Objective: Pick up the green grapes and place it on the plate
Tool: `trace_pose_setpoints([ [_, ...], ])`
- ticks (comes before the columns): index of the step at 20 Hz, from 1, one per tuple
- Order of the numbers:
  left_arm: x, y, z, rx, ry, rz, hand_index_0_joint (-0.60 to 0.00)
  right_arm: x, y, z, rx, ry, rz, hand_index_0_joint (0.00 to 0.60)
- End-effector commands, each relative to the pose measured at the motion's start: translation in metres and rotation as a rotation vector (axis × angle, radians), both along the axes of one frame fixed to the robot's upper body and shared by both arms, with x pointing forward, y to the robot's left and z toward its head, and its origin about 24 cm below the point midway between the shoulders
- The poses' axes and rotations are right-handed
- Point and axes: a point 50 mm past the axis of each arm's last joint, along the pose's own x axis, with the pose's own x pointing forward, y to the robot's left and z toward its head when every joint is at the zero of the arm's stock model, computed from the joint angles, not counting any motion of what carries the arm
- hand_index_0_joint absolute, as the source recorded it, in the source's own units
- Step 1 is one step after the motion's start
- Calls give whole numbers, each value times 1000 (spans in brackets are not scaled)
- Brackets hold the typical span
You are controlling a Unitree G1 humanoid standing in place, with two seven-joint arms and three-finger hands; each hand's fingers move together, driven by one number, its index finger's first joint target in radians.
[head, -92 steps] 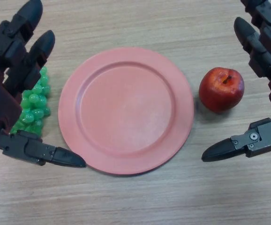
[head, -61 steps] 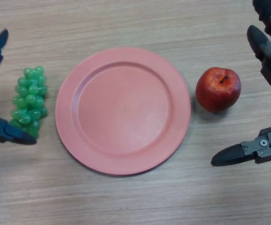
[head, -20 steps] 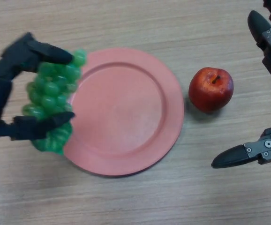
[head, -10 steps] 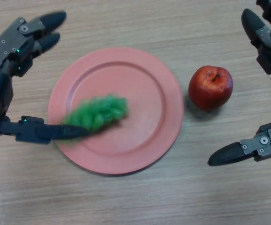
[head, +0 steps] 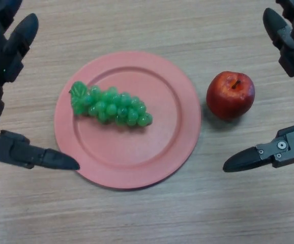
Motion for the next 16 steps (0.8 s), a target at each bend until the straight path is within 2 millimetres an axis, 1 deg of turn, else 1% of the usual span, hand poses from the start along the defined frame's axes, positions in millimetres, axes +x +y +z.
trace_pose_setpoints([
  [1, -18, 14, 28, 2, -160, 59, 0, -10, 3, 25, 0, -196, 13, 0],
  [5, -23, 17, 29, -101, -138, 39, 0, -10, 2, 25, 15, -201, 18, 0],
  [7, -25, 18, 29, -120, -138, 27, 0, -10, 2, 23, 17, -203, 17, 0],
  [11, -24, 18, 28, -123, -136, 44, 0, -9, 5, 23, 8, -200, 22, 0],
  [16, -18, 15, 29, -87, -135, 75, 0, -6, 3, 19, 27, -179, 4, 0],
])
